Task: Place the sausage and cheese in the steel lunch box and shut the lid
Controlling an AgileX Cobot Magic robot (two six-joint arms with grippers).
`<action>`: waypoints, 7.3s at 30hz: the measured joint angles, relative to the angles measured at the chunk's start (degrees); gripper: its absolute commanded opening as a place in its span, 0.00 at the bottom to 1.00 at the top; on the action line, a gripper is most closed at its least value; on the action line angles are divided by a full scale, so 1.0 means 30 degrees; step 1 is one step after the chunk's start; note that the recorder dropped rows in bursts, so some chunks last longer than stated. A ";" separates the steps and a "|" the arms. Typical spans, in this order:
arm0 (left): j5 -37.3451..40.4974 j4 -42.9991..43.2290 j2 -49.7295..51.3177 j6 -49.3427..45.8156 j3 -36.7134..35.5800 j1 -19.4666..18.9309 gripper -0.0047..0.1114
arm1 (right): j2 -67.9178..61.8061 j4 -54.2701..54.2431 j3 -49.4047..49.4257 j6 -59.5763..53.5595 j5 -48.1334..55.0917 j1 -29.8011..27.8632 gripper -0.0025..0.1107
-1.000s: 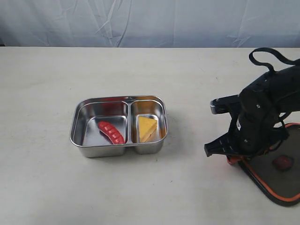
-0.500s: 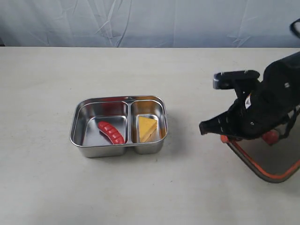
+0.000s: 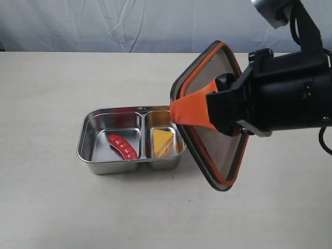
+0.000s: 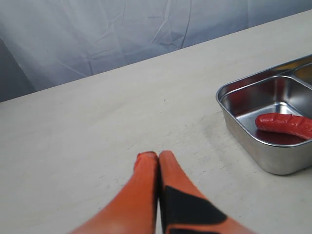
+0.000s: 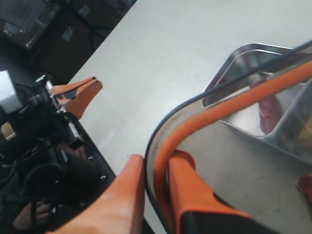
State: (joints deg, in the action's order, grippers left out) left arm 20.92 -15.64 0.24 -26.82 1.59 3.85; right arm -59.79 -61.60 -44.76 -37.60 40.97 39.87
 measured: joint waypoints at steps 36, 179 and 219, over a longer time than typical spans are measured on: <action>-0.7114 -1.0292 0.0000 0.5876 0.0092 0.0000 0.04 | 0.2216 -0.0451 0.0000 -0.0098 0.3350 0.0000 0.02; 0.4691 -1.1631 0.4026 -3.1046 0.6201 0.0559 0.04 | -1.0669 -0.6621 -0.6217 0.4796 0.4550 0.1570 0.53; 0.6917 -1.1059 0.3970 -2.2689 0.6089 0.0589 0.43 | -0.8636 -0.9137 -0.2396 0.2243 -1.1744 0.7046 0.02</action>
State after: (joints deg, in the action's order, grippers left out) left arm 41.67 -48.82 12.15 -94.89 19.86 5.62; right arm -85.70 -89.01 -51.95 -30.87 5.73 61.01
